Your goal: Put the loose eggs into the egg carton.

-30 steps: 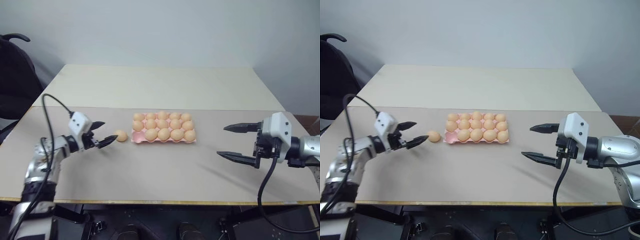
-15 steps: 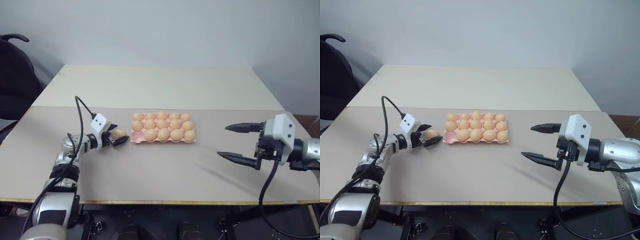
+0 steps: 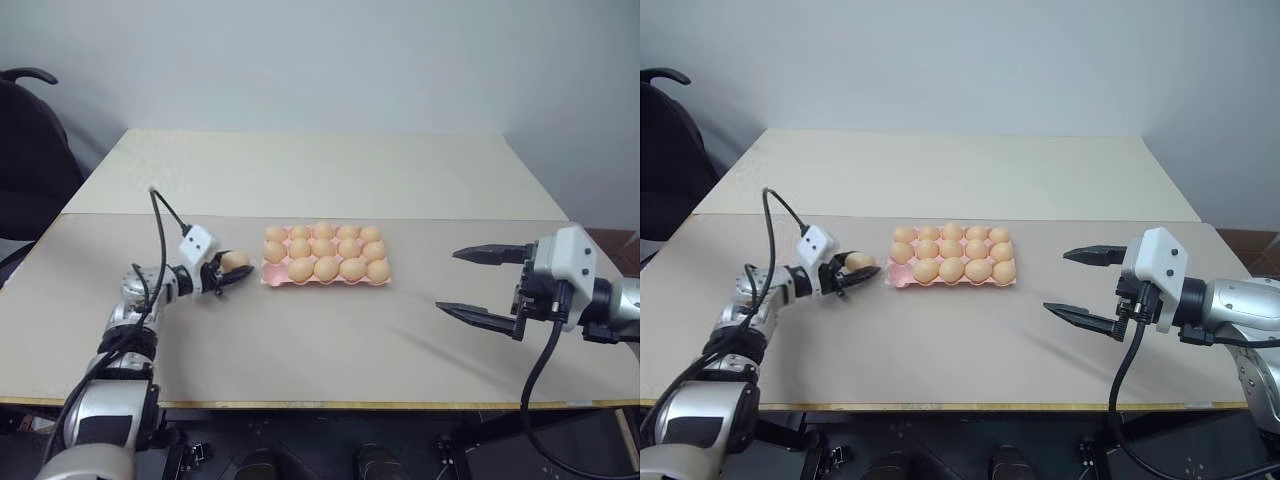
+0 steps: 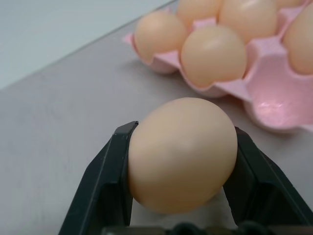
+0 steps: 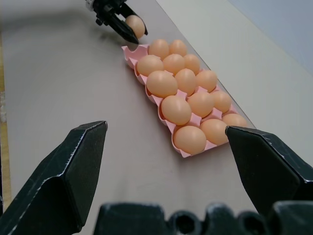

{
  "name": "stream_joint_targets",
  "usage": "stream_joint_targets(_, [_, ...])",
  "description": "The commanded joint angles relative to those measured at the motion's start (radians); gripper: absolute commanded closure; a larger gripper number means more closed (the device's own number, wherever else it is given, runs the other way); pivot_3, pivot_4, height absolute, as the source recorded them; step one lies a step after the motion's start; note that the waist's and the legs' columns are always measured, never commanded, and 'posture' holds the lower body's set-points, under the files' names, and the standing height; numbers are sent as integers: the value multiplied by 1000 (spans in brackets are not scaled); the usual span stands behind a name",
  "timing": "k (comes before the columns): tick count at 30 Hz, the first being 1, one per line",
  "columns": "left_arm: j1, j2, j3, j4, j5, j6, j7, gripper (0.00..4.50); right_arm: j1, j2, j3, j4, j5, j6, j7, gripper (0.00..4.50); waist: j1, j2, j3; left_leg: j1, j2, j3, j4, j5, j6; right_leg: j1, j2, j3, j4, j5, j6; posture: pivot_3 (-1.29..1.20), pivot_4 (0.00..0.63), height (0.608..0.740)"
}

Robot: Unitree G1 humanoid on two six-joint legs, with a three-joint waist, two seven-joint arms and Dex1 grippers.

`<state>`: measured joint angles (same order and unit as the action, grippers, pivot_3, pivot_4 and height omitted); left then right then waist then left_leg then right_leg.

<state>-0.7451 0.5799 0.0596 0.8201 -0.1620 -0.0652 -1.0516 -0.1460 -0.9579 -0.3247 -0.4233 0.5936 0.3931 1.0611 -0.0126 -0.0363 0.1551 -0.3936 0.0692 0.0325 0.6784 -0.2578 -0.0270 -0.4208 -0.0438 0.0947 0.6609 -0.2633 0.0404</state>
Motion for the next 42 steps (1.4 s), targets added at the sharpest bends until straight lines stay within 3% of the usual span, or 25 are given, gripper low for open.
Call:
stream_joint_targets(1, [5, 20, 37, -164, -92, 75, -83, 2303, -7, -5, -34, -25, 17, -4, -5, 0, 0, 0, 0, 0, 0, 0, 0, 0, 0, 0, 0, 0, 0, 0, 0, 0, 150, 740])
stream_joint_targets(7, [37, -10, -10, -319, -112, 154, -117, 2303, -3, -5, -36, -28, 17, -3, -8, 0, 1, 0, 0, 0, 0, 0, 0, 0, 0, 1, 0, 0, 0, 0, 0, 0, 150, 740])
stream_joint_targets(17, [3, -51, -83, -222, -35, 125, -99, 2303, 19, -4, -56, -51, 21, 6, -21, 0, -1, 0, 0, 0, 0, 0, 1, 0, 0, 1, 0, 0, 0, 0, 0, 0, 150, 740])
stream_joint_targets(24, [-8, -43, -58, -217, -51, 136, -103, 122, 26, -5, -58, -54, 24, 6, -29, 0, -1, 0, 0, 0, 0, -1, 1, 0, 0, 1, 0, 0, 0, 0, 0, 0, 150, 740])
stream_joint_targets(28, [-1, -27, -29, -247, -80, 156, -109, 24, 11, -4, -43, -45, 24, 2, -31, 0, -2, 0, 0, 0, 0, -1, 1, 0, 0, 1, 0, 0, 0, 0, 0, 0, 150, 740])
stream_joint_targets(37, [152, 142, 95, -539, -218, 313, -155, 24, -19, -3, -21, -17, 18, -7, -17, 0, -6, 0, 0, 0, 0, -1, 0, 0, 0, 0, 0, 0, 1, 0, 0, 0, 150, 740])
stream_joint_targets(42, [358, 284, 273, -742, -318, 427, -142, 24, -48, -2, 9, 20, 9, -18, 6, 0, -13, 0, 0, 1, 1, 0, 0, 0, 0, 0, 0, 1, 0, 0, 0, 0, 150, 740])
